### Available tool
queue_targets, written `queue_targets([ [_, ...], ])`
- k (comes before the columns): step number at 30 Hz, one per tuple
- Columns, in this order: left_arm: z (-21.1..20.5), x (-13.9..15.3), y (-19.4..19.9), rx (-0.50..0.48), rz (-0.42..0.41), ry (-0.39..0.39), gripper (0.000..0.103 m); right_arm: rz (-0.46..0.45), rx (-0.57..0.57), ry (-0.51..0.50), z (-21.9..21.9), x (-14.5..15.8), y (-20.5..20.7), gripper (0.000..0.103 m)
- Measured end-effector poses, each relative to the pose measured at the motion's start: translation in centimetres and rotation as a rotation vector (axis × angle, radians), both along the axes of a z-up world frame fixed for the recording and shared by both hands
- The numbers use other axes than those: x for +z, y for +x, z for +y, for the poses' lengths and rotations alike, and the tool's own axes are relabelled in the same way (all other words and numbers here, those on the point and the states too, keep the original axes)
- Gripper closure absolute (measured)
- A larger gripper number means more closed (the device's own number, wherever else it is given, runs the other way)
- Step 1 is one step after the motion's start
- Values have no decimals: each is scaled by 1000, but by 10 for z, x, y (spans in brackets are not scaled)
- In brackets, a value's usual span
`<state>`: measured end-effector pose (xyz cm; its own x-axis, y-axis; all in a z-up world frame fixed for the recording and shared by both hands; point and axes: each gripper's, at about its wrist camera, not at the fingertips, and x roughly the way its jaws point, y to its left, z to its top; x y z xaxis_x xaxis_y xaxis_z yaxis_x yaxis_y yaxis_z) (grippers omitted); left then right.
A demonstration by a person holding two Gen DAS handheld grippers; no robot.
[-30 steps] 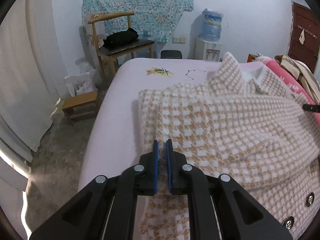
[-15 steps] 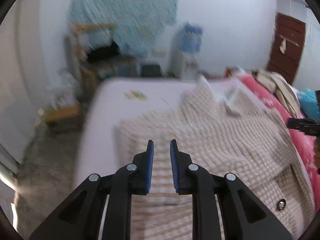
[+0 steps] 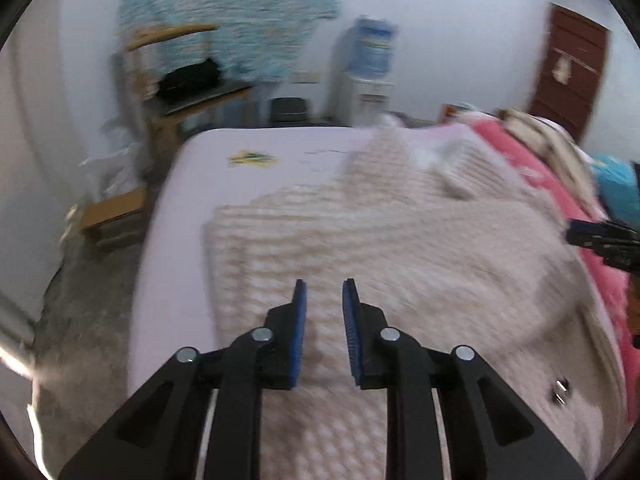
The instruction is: Fold large clothes
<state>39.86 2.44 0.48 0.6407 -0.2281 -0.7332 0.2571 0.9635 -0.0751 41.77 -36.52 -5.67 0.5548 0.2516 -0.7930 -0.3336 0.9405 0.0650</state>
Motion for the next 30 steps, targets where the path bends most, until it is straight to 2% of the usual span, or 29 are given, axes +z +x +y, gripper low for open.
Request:
queue_targets([
  [2, -12, -11, -6, -32, 51, 42, 80, 37, 44, -42, 18, -12, -8, 67],
  [4, -23, -32, -2, -18, 94, 122, 79, 86, 30, -137, 30, -38, -4, 65],
  [5, -30, -33, -7, -16, 31, 179, 79, 65, 18, -135, 29, -39, -4, 64],
  [7, -37, -30, -15, -15, 19, 239, 79, 89, -18, -142, 28, -30, -7, 64],
  [11, -21, 0, -48, -14, 18, 147, 79, 64, -40, -93, 18, 4, -43, 57],
  [13, -10, 9, -74, -8, 20, 125, 77, 32, -50, -67, 9, 22, -83, 44],
  [15, 0, 12, -107, -7, 33, 105, 75, 31, -55, -43, 2, 27, -120, 39],
  [18, 12, 6, -166, 8, 69, 96, 74, 63, -105, -16, -15, 22, -172, 38],
  [23, 35, -12, -243, 66, 146, 15, 74, 114, -246, 88, -44, 14, -248, 35],
  [28, 54, -36, -292, 146, 240, -82, 73, 172, -369, 183, -63, -2, -300, 35],
  [30, 57, -51, -301, 162, 295, -141, 73, 225, -405, 219, -65, -18, -312, 35],
])
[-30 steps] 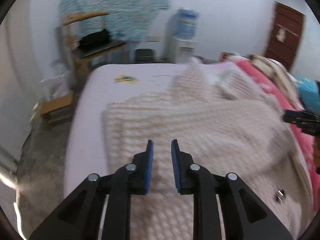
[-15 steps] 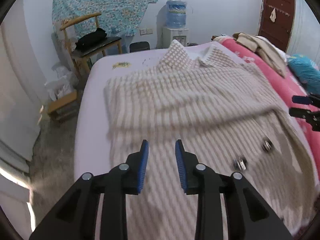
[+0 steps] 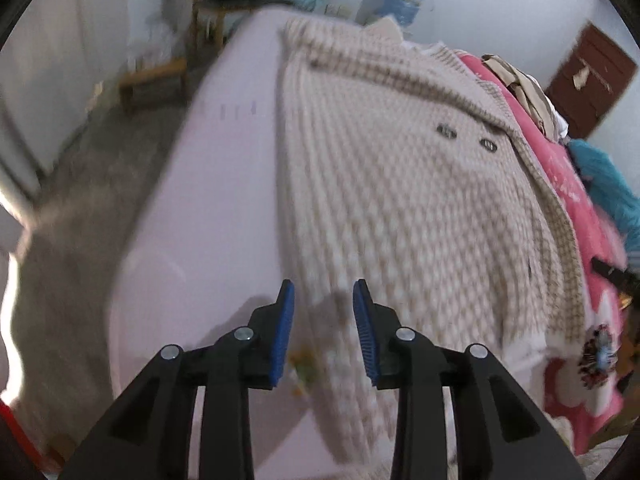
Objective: Fold large clothes
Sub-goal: 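Grasp the coat hem with both tools and start lifting it toward the collar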
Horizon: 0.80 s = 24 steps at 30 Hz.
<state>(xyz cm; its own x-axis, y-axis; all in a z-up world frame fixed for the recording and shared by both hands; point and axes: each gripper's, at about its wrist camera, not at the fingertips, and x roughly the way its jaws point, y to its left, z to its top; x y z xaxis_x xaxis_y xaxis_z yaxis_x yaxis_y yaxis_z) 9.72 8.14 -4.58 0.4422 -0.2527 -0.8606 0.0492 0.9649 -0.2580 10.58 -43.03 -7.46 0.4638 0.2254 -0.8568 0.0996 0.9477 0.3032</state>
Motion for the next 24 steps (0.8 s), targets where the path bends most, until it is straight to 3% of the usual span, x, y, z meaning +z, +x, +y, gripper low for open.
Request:
queue_targets([
  [2, 3, -11, -10, 35, 17, -52, 73, 47, -20, 32, 1, -15, -6, 35],
  [5, 2, -13, -21, 54, -7, -69, 73, 63, -30, 75, 6, -26, -18, 35],
  [9, -4, -13, -27, 76, 6, -108, 74, 69, -8, 119, 21, -31, -31, 47],
  [12, -9, -13, -31, 90, -14, -89, 76, 59, 1, 93, 32, -36, -36, 64],
  [13, -10, -14, -32, 97, -23, -81, 83, 56, 5, 90, 34, -38, -36, 81],
  [15, -14, -12, -33, 98, -45, -48, 91, 52, -4, 68, 36, -38, -36, 96],
  [17, -18, -1, -39, 78, -83, -13, 96, 9, -5, 93, 31, -24, -39, 97],
  [20, -17, 32, -54, 47, -198, 35, 96, -117, -11, 108, 18, 20, -52, 98],
  [24, -6, 70, -74, 11, -277, 24, 97, -224, -16, 108, 6, 62, -67, 99],
])
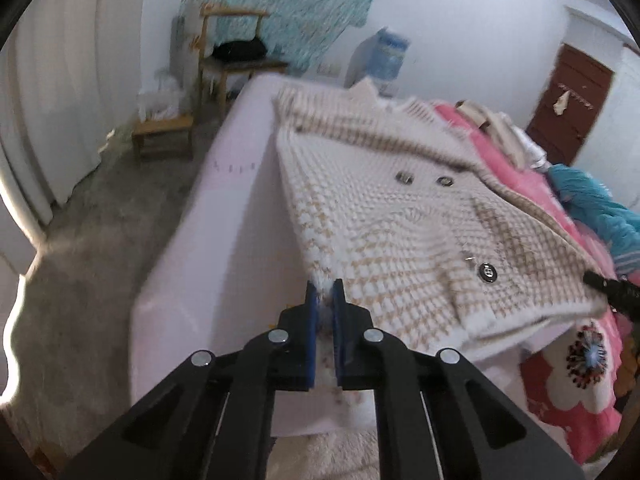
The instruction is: Fold large clothes
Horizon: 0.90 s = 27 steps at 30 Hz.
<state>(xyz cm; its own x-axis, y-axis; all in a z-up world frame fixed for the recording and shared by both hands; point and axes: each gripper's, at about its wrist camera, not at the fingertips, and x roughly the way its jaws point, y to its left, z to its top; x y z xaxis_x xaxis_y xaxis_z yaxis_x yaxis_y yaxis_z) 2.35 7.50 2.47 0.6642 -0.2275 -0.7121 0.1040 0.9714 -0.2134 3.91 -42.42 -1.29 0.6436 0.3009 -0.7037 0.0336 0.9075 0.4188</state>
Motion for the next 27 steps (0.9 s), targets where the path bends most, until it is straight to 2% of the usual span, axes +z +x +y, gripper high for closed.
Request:
queue_targets([
  [5, 11, 29, -39, -66, -14, -25, 97, -25, 10, 59, -13, 22, -37, 99],
  [8, 25, 22, -51, -38, 68, -48, 97, 22, 5, 124, -24, 10, -65, 98],
  [9, 31, 7, -54, -15, 133, -67, 96, 74, 5, 162, -25, -7, -69, 98],
  [11, 35, -30, -52, -4, 258, -90, 96, 234, -7, 198, -21, -60, -71, 97],
  [12, 37, -59, -49, -3, 333, -114, 96, 296, -8, 214, -19, -81, -69, 97],
  [13, 38, -71, -47, 2, 361, -125, 95, 366, -8, 233, -16, -105, -67, 96],
  [14, 41, -86, -45, 10, 392, -149, 94, 400, -25, 232, -16, -116, -66, 93],
  [16, 44, -89, -43, 12, 403, -163, 92, 431, -59, 193, -19, -123, -65, 81],
  [17, 44, -86, -43, 6, 398, -154, 90, 423, -65, 166, -21, -118, -65, 78],
  [19, 44, -73, -44, -13, 365, -90, 82, 370, -72, 48, -23, -94, -65, 60],
  [21, 40, -57, -47, -34, 307, 1, 78, 305, -74, -83, -20, -70, -65, 52],
  [23, 30, -41, -54, -53, 239, 103, 78, 228, -51, -196, -8, -50, -67, 51],
  [25, 20, -25, -57, -100, 178, 146, 78, 141, 51, -228, 14, -33, -66, 49],
  [27, 4, -13, -59, -192, 128, 117, 78, 73, 198, -232, 45, -27, -63, 48],
])
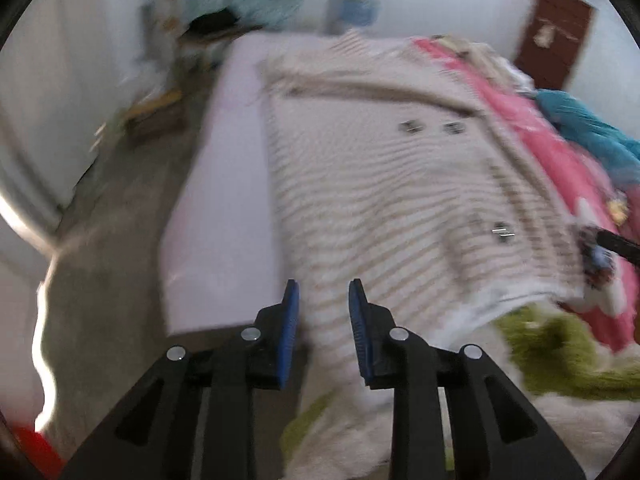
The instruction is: Fold large clothes
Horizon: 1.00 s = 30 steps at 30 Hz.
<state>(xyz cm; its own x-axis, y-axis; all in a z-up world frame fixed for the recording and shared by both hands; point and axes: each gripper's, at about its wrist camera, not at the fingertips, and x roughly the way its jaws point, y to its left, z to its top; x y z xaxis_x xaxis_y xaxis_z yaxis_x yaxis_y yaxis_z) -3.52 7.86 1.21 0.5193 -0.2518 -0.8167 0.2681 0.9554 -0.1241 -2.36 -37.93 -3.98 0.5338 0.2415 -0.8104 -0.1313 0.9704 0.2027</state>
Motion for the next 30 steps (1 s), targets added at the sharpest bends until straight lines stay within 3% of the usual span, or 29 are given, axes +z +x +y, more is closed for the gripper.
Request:
queue_targets([
  [2, -19, 0, 0, -104, 0, -45, 78, -12, 145, 0, 31, -7, 5, 48],
  [5, -60, -16, 6, -249, 45, -39, 78, 29, 315, 5, 73, -31, 19, 48],
  [10, -119, -51, -2, -453, 47, 141, 78, 47, 500, -133, 114, -62, 21, 48],
  [15, -134, -60, -3, -491, 19, 216, 78, 34, 541, -196, 123, -71, 28, 48],
  [24, -121, -49, 2, -458, 18, 148, 76, 1, 520, -239, 109, -47, 16, 49],
  [30, -117, -52, 4, -445, 37, 141, 76, 29, 586, -367, 114, -67, 15, 50],
])
